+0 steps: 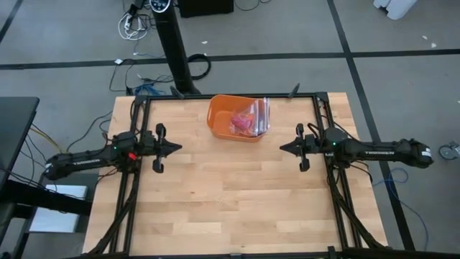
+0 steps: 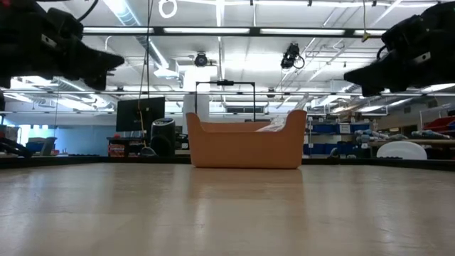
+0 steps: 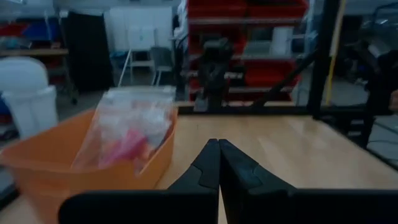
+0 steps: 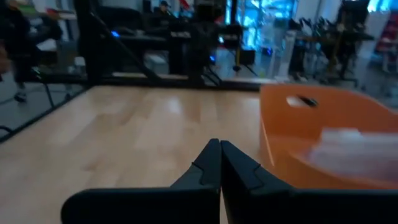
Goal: Roll bandage
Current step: Return to Home Position
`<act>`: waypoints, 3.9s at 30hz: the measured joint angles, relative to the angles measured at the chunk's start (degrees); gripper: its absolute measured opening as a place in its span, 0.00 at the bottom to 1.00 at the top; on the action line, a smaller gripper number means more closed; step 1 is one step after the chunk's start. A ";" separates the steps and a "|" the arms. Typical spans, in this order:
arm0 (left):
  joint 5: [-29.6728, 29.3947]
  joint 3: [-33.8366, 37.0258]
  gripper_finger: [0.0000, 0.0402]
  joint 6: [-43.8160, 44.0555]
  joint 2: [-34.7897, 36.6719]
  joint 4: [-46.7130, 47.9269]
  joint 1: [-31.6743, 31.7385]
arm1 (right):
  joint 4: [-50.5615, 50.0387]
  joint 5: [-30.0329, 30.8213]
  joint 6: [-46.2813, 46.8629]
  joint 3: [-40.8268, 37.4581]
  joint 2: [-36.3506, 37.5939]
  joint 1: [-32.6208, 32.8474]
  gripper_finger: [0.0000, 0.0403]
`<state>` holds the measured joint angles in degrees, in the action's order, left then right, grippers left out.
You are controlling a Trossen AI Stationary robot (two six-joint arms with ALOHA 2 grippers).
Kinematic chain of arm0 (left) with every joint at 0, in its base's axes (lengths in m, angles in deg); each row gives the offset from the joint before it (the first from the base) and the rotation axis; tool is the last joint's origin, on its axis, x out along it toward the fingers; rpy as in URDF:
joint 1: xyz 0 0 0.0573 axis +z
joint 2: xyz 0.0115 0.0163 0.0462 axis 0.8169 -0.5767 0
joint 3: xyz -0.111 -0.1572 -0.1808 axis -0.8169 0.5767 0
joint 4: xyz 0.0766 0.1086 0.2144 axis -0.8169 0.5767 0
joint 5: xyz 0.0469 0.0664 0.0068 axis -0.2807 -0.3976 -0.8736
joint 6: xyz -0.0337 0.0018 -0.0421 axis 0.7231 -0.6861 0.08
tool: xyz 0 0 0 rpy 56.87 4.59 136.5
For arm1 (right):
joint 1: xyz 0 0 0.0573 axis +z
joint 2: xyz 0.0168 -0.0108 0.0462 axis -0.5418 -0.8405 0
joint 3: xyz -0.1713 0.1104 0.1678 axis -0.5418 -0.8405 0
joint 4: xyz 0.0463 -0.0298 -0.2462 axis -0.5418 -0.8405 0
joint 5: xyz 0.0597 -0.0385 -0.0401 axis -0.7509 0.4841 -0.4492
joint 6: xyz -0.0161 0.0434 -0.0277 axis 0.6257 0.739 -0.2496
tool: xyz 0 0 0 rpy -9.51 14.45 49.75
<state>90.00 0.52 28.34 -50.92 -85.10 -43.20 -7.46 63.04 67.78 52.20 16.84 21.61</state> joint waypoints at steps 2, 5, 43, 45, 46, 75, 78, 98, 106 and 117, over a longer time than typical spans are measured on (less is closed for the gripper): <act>-0.80 0.02 0.02 0.29 3.38 5.19 0.62 | -5.45 1.35 0.38 0.00 4.28 0.00 0.00; -1.10 0.04 0.02 -0.15 6.98 9.17 1.52 | -11.89 3.89 -0.35 0.00 10.99 0.00 0.00; -12.21 0.26 0.04 -2.02 7.41 10.78 3.05 | -16.24 10.15 2.79 0.00 13.65 -2.29 0.02; -12.54 0.26 0.04 -2.09 7.41 10.43 3.05 | -14.85 8.12 0.65 -0.02 14.21 -1.30 0.01; -12.99 0.26 0.04 -2.79 7.41 10.27 3.05 | -14.58 6.37 0.05 -0.02 14.80 -0.72 0.01; -11.02 0.28 0.04 -4.55 7.36 7.40 3.05 | -18.83 13.64 -1.62 -0.04 21.44 3.58 0.03; -11.00 0.28 0.04 -4.55 7.38 6.81 3.05 | -18.80 13.67 -1.63 -0.04 21.44 3.58 0.03; -10.87 0.31 0.04 -4.51 7.36 6.70 3.05 | -18.75 13.67 -1.62 -0.07 21.44 3.58 0.02; -10.87 0.31 0.04 -4.51 7.36 6.70 3.05 | -18.75 13.67 -1.62 -0.07 21.44 3.58 0.03; -10.87 0.31 0.04 -4.49 7.36 6.70 3.05 | -18.75 13.65 -1.62 -0.07 21.44 3.58 0.03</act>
<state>79.13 0.83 23.84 -43.56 -78.40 -40.15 -26.22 76.70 66.16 52.14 38.27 25.19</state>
